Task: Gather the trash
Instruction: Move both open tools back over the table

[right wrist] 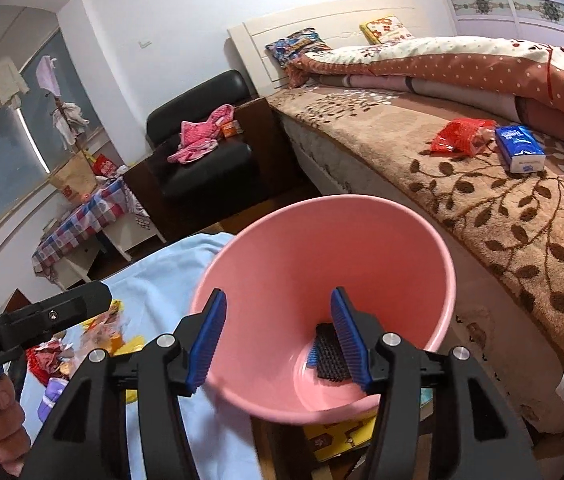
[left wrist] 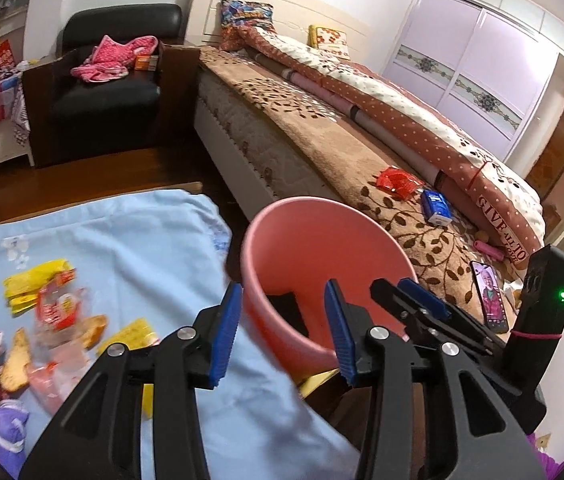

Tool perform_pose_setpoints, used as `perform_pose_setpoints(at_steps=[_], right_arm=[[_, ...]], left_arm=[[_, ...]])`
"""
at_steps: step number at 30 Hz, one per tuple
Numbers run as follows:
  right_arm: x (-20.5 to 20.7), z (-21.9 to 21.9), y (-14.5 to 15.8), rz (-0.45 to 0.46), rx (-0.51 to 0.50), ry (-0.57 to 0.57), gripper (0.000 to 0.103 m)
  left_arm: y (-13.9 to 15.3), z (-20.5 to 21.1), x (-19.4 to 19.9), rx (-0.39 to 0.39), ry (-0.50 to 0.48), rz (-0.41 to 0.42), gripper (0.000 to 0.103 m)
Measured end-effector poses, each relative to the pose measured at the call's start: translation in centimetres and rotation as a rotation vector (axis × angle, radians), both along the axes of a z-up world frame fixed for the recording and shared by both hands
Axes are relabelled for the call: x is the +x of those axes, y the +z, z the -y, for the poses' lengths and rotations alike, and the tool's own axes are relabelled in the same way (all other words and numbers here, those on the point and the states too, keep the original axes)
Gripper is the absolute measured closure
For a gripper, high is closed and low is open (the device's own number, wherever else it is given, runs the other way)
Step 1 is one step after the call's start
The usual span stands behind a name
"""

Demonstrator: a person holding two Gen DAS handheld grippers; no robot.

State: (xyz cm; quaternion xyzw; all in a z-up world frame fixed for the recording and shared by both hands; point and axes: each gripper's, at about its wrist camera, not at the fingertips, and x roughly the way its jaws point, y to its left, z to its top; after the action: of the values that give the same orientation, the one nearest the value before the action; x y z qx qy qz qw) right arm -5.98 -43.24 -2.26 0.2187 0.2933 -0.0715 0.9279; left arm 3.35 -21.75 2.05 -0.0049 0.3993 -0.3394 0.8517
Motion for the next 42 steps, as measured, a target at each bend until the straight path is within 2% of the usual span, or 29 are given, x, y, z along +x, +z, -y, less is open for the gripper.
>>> perform_pose_setpoints(at_steps=[12, 28, 30, 32, 33, 42], right_arm=[[-0.8, -3.9, 0.6, -0.001, -0.025, 0.102, 0.049], [0.0, -8.3, -0.2, -0.042, -0.044, 0.238, 0.049], [0.1, -8.5, -0.4, -0.047, -0.04, 0.248, 0.049], [0.2, -8.8, -0.6, -0.053, -0.031, 0.256, 0.049], [0.3, -8.8, -0.8, -0.057, -0.025, 0.26, 0.049], [1.2, -10.5, -2.1, -0.097, -0.011, 0.32, 0.049]], left_arm=[[1.1, -6.6, -1.4, 0.011, 0.103, 0.032, 0.06], [0.5, -14.2, -2.1, 0.022, 0.251, -0.008, 0.059], [0.5, -15.1, -2.1, 0.027, 0.269, -0.008, 0.058], [0.6, -16.1, -2.2, 0.024, 0.293, -0.008, 0.049], [0.7, -16.5, -2.2, 0.021, 0.303, -0.008, 0.048], [0.8, -20.1, -3.3, 0.046, 0.386, 0.015, 0.048]])
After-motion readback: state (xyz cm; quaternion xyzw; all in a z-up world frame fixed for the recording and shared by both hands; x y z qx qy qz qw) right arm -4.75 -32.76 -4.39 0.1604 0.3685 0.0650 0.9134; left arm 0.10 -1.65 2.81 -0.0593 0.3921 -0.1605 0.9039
